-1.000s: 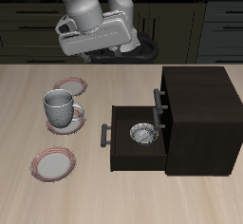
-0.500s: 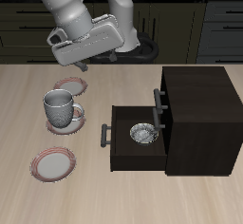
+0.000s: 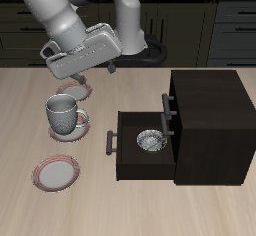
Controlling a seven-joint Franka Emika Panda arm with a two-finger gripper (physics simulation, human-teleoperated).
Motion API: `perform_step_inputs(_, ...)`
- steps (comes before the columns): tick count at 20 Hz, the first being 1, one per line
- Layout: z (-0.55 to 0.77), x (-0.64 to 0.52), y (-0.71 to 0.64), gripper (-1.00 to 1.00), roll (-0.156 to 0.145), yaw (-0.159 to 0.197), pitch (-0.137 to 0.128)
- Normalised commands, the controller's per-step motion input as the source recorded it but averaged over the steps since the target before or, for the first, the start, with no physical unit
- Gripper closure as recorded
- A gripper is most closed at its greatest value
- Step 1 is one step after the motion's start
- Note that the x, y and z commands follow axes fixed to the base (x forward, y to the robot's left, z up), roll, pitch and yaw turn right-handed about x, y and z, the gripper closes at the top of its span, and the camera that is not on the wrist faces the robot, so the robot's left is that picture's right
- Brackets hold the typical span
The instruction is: Open the top drawer
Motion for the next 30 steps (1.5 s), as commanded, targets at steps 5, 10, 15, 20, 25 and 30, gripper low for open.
perform_step_inputs(5,-0.10,0.07,-0.12,-1.00,0.068,0.011,0.001)
perform_step_inputs(10,-0.25,0.06,-0.11,-1.00,0.070,0.000,0.039)
perform_step_inputs(15,-0.08,-0.06,0.11,-1.00,0.087,-0.008,-0.012)
perform_step_inputs(20,-0.10,-0.09,0.25,-1.00,0.125,0.005,0.026)
perform_step_inputs(25,0.06,-0.03,0.10,-1.00,0.093,-0.029,-0.024)
perform_step_inputs(30,0.00,0.07,0.04,-1.00,0.052,-0.029,-0.027)
